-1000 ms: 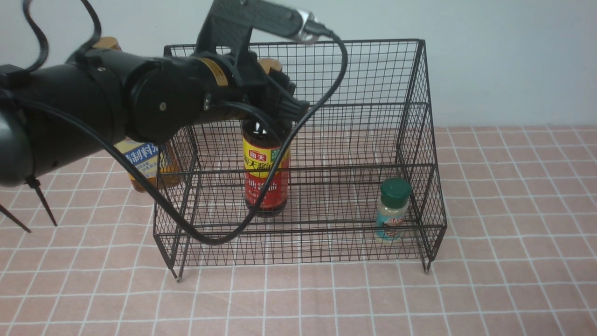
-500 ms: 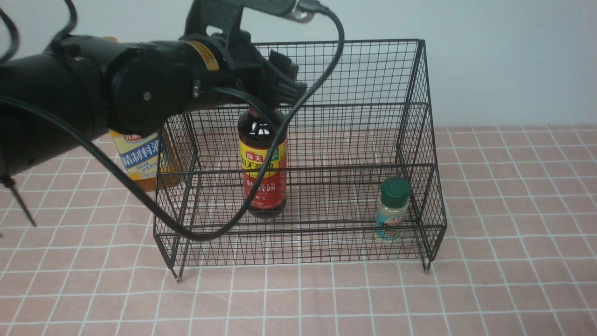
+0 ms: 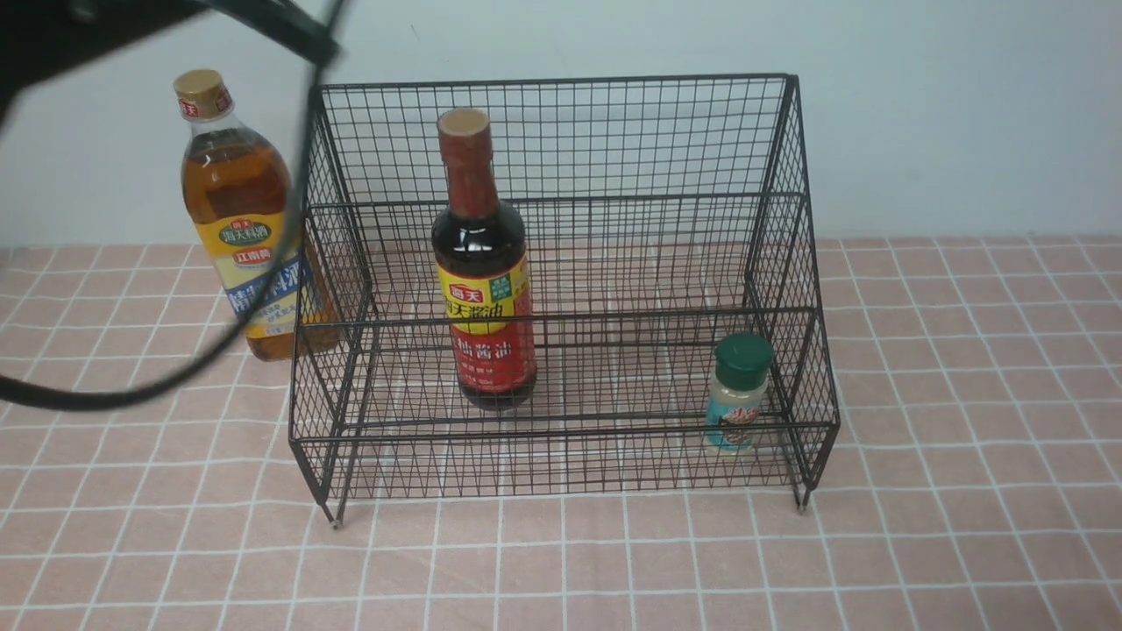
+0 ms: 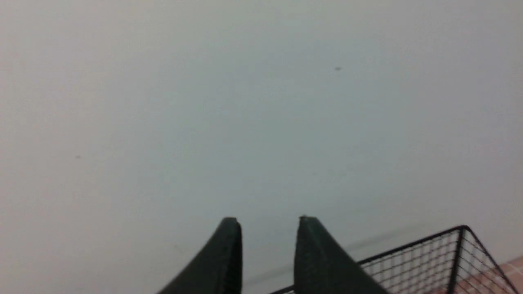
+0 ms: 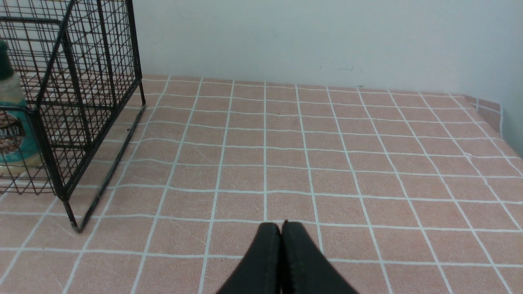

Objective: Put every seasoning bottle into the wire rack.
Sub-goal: Use the left arm to grab the condiment bottle closest to it

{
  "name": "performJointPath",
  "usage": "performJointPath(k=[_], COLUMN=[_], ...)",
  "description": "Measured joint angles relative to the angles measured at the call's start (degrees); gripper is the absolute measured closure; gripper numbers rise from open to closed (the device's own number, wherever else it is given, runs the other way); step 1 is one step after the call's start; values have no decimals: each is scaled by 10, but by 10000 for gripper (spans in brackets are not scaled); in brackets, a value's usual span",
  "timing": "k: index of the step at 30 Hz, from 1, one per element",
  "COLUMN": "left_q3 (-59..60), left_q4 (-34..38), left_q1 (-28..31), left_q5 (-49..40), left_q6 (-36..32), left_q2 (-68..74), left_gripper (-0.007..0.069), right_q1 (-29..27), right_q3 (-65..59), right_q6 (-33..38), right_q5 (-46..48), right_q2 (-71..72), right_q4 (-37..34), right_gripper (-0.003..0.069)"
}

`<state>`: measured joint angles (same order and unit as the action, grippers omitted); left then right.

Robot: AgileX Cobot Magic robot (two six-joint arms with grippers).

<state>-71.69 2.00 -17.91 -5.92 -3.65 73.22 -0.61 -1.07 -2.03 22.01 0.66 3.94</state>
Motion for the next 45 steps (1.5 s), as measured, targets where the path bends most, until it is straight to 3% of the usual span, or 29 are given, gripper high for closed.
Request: performJointPath(k=[4,9,13,23,29,33,45], left_q3=[0,0,0,0,0,0,0], left_q4=[0,26,47,47,47,47,47], left_q1=[79,154,165,165,165,165,165], left_q5=[-60,-101,-61,67,94,90,90], left_q6=[0,11,11,11,11,11,4], left_q2=[-6,-6,0,59,125,161,234], left_gripper=[620,631,625,386,127,39,22], right_q1=[0,0,0,0,0,0,0], right_q3=[0,0,0,0,0,0,0], right_q6=[0,-1,-1,-1,-1,-1,-1], right_q5=[0,0,0,0,0,0,0], right_q2=[0,0,0,0,0,0,0], right_q4=[0,0,0,0,0,0,0], right_gripper=[671,671,671,671,671,671,671])
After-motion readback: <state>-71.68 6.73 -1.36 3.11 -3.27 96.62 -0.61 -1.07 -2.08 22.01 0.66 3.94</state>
